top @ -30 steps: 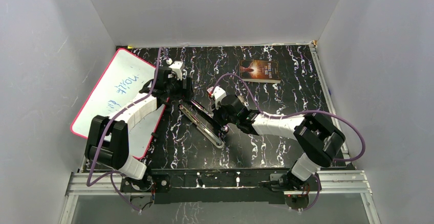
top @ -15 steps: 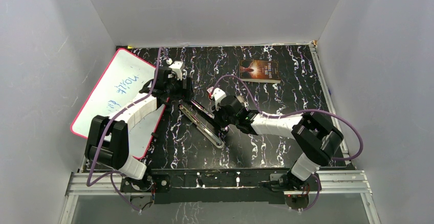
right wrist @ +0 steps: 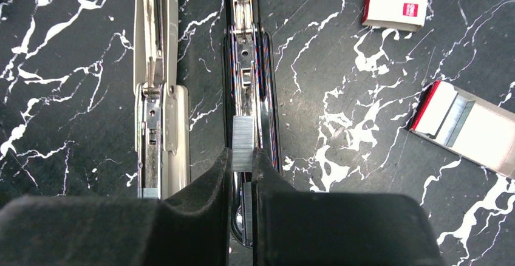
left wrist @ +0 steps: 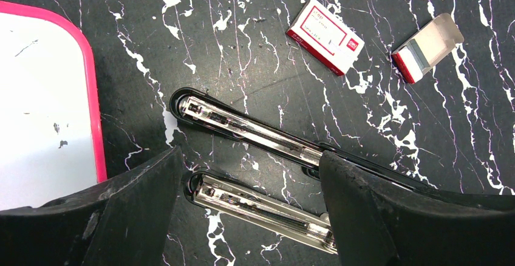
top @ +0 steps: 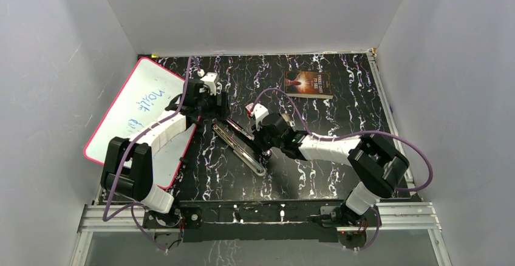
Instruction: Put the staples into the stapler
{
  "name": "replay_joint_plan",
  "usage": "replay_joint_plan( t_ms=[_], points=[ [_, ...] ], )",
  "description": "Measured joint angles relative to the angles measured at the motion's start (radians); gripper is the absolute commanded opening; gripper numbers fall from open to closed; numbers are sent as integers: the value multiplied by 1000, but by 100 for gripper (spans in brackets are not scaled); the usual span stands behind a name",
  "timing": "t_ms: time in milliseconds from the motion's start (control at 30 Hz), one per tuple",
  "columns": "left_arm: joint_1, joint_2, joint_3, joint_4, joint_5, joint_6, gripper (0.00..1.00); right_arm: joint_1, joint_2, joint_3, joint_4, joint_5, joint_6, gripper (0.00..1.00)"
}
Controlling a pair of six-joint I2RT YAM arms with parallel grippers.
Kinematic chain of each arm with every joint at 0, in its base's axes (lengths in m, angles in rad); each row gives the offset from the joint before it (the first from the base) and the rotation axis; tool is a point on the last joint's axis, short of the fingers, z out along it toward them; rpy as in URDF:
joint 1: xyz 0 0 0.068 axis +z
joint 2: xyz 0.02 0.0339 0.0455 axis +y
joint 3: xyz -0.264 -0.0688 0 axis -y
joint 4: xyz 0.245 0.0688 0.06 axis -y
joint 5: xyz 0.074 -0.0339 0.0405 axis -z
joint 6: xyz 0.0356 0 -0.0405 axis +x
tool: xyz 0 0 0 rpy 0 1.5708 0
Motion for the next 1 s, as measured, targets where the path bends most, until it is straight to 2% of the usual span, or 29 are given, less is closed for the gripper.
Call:
replay_joint_plan(
  t_ms=[1000],
  points=[
    [0, 0, 0, 0, 0, 0, 81, 0, 0, -5, -4, 19, 0, 0]
  ],
)
